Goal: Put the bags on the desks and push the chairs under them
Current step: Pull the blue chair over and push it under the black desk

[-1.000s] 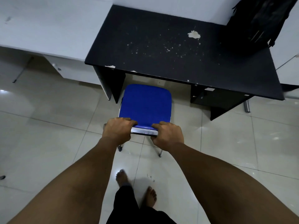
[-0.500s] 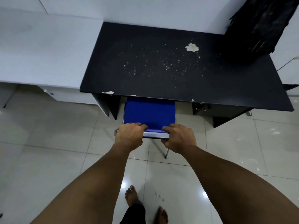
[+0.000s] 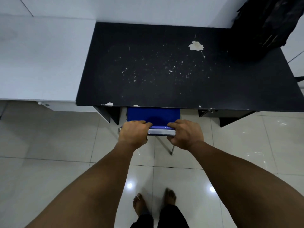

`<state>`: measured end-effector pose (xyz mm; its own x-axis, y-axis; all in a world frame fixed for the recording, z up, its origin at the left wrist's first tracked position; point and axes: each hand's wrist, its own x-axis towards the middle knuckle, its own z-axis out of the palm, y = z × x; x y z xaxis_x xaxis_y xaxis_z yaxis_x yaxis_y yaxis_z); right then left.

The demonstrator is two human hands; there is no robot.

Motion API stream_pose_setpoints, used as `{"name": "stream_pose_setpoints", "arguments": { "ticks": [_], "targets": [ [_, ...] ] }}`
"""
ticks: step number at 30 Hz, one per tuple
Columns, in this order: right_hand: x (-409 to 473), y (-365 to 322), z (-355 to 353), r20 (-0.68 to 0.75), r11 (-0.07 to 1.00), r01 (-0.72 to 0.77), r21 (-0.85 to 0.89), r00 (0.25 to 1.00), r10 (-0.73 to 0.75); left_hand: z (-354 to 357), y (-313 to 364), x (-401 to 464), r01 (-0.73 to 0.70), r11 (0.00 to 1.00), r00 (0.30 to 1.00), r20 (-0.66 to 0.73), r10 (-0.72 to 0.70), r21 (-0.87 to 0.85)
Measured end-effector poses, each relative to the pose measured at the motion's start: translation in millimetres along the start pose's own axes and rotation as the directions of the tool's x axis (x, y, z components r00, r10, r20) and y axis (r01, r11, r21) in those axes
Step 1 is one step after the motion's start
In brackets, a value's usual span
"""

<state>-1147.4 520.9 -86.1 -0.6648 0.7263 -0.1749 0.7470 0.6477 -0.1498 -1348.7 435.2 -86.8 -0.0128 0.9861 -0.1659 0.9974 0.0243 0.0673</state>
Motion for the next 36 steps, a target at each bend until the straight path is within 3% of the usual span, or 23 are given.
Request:
{"name": "stream_pose_setpoints", "arguments": {
  "ticks": [12, 18, 23, 27, 36],
  "targets": [
    [52.0, 8.1, -12.8, 0.055, 0.999, 0.038, -0.014, 0.998, -0.037, -18.1, -30.1, 45.0, -0.021, 0.998, 1.000, -0.017, 0.022, 0.064],
    [90.0, 13.0, -63.0, 0.019, 1.000, 0.009, -0.028, 1.000, -0.008, -59.3, -41.3, 85.3, 0.031, 0.996, 0.999, -0.044, -0.027, 0.081],
    [76.1, 20.0, -50.0, 0.139, 0.996, 0.017, -0.085, 0.990, -0.005, -34.9, -13.2, 64.3, 0.087, 0.996, 0.995, -0.042, -0.086, 0.008],
    [61.6, 39.4, -36.9, 0.118, 0.998, -0.046, -0.042, 0.992, 0.051, -17.6, 10.6, 60.8, 0.066, 0.998, 0.997, -0.051, -0.065, 0.014],
    [72.2, 27.6, -24.6, 0.083, 0.996, -0.092, 0.010, 0.992, 0.091, -18.3, -19.8, 68.5, -0.037, 0.998, 0.998, -0.051, 0.039, 0.045]
  ]
}}
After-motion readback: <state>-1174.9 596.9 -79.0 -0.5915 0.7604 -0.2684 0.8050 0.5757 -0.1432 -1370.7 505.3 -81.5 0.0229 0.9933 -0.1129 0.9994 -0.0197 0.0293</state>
